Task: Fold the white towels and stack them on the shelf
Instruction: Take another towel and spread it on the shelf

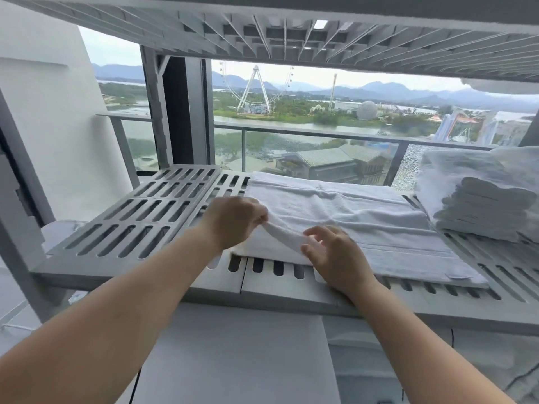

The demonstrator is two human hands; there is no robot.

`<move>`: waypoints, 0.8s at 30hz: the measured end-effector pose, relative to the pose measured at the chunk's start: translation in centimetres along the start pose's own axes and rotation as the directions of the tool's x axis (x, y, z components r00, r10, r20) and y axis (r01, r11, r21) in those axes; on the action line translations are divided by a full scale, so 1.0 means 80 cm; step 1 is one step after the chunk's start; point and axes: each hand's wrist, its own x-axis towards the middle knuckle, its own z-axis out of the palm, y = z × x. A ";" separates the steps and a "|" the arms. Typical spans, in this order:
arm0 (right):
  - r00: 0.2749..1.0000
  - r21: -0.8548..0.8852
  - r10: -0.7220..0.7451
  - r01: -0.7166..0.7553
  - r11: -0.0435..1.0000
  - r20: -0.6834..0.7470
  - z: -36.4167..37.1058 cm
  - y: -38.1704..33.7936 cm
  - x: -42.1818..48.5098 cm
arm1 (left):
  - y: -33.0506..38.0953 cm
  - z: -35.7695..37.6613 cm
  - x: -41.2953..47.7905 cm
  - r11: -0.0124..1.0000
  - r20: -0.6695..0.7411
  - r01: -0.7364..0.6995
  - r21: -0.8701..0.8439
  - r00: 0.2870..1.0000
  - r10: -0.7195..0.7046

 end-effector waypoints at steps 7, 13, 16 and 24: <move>0.995 -0.146 -0.085 0.092 0.985 0.050 -0.001 -0.007 -0.004 | -0.029 0.009 -0.039 0.843 0.328 0.310 -0.440 0.929 -0.171; 0.990 -0.180 -0.111 0.126 0.976 0.092 -0.007 -0.013 -0.010 | -0.017 0.003 -0.063 0.868 0.332 0.304 -0.393 0.927 -0.174; 0.985 -0.196 -0.114 0.138 0.971 0.127 -0.009 -0.014 -0.013 | -0.009 -0.004 -0.067 0.953 0.245 0.189 -0.237 0.961 -0.130; 0.986 -0.178 -0.093 0.117 0.977 0.138 -0.007 -0.015 -0.014 | 0.003 -0.001 -0.077 0.993 -0.086 0.118 0.016 0.989 -0.117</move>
